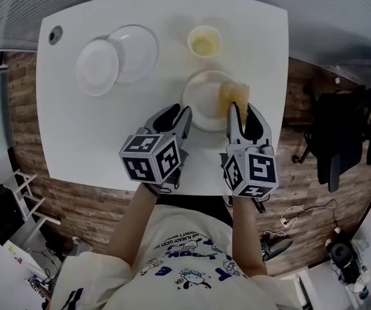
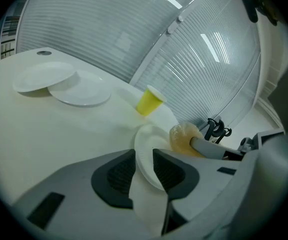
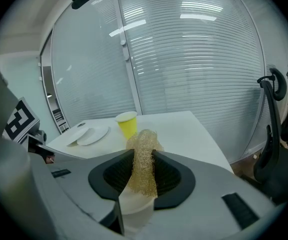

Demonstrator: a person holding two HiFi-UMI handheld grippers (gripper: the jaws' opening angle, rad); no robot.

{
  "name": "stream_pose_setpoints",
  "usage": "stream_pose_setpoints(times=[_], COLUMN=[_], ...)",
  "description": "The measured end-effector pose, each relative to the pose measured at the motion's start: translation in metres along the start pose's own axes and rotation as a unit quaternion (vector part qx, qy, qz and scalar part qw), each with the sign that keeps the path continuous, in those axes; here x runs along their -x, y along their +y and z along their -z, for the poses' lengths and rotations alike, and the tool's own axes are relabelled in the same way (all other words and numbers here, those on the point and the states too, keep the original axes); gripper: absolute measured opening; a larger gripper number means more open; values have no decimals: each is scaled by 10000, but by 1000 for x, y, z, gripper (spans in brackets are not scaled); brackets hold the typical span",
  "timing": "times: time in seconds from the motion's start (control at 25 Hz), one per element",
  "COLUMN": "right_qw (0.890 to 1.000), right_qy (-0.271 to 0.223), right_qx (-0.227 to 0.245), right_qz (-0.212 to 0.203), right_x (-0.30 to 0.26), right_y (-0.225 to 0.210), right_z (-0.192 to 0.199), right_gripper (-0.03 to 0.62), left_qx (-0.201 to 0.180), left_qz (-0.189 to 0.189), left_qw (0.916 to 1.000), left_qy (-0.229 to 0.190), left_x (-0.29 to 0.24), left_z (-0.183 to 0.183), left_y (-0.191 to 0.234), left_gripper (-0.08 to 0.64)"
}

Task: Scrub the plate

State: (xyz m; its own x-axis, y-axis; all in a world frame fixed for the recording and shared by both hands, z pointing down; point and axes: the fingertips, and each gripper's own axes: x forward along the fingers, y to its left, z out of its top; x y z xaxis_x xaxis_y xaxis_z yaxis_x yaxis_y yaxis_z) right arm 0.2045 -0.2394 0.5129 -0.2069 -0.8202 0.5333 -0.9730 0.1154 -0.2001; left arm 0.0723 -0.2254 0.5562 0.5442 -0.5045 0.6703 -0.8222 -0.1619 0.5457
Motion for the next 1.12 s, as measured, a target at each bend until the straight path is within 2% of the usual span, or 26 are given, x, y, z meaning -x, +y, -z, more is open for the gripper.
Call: stream_pose_setpoints(times=[0.48,0.68,0.84,0.96,1.04,1.12], right_qw=[9999,9998,9998,9998,9998,9998], right_qy=[131,132,135,135,138,139], right_qx=[75,99,108,96,107,121], right_qz=[-51,-59,-57,-55,-61,-66], right_x=[-3,-4,-6,-6,-6,-6], right_y=[-6,-4,-4,-4,-3,-3], right_z=[11,12,14,15,15,15], right_gripper=[97,97,96,95,97,95], left_qx=[204,563,606,774,834,912], left_qz=[34,241,482,678,694,726], left_qw=[9998,9981,9969,9945,9939,9930], left_qy=[37,33,115,171,175,169], left_x=[-10,-11,-15,-18,-19,-19], left_z=[4,3,5,8,8,8], left_y=[-1,-2,-7,-11,-11,-12], left_gripper=[130,130,130,129,81,75])
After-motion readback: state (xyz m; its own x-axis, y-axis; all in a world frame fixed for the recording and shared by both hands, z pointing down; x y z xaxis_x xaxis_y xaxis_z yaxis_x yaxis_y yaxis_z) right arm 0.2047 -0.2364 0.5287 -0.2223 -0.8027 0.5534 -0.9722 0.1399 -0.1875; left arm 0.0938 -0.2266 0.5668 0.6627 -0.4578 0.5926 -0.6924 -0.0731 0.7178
